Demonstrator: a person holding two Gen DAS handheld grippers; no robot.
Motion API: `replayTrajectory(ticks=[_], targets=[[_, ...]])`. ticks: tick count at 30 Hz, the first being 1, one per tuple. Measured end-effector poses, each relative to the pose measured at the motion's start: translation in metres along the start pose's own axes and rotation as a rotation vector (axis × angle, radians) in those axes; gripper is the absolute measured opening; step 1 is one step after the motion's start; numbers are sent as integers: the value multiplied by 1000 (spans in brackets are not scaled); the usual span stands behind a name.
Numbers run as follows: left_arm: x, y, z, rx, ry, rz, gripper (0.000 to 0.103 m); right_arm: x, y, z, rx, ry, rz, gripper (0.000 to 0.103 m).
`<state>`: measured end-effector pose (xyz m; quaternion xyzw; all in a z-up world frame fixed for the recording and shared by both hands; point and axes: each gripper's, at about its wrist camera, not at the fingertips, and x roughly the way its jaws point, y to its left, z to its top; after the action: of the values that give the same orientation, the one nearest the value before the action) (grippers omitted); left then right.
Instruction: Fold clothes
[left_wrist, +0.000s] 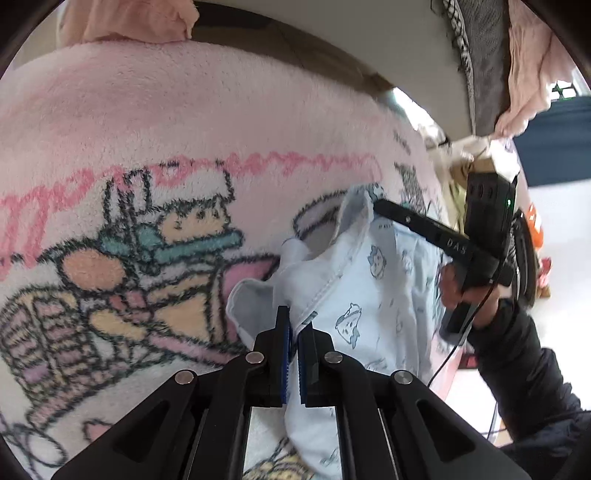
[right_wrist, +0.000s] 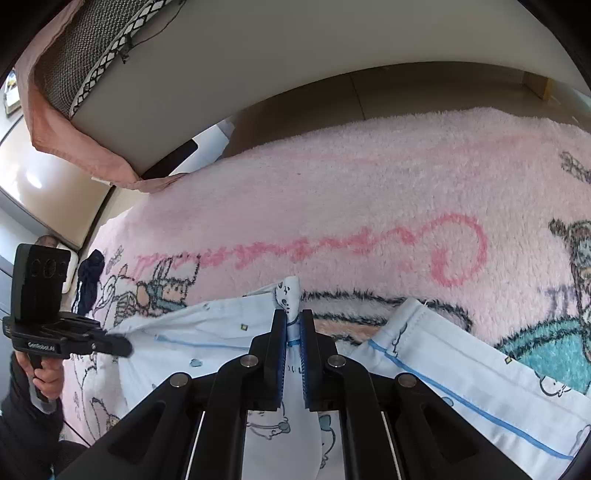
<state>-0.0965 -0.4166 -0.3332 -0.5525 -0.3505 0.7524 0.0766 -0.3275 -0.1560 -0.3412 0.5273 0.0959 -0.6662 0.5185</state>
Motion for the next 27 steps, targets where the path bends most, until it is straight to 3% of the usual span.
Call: replayTrajectory(ticks=[7, 16, 22, 27], targets=[[-11, -25, 13, 118, 119, 136, 3, 2, 7, 0, -6, -1, 11, 5], [-24, -65, 33, 265, 251, 231, 3, -4, 4, 1, 2, -14, 19, 5], [-21, -88, 40, 375, 337, 410, 3, -10, -1, 3, 11, -25, 28, 5], [-29, -97, 48, 411, 310, 518, 3, -14, -9, 1, 30, -29, 29, 5]])
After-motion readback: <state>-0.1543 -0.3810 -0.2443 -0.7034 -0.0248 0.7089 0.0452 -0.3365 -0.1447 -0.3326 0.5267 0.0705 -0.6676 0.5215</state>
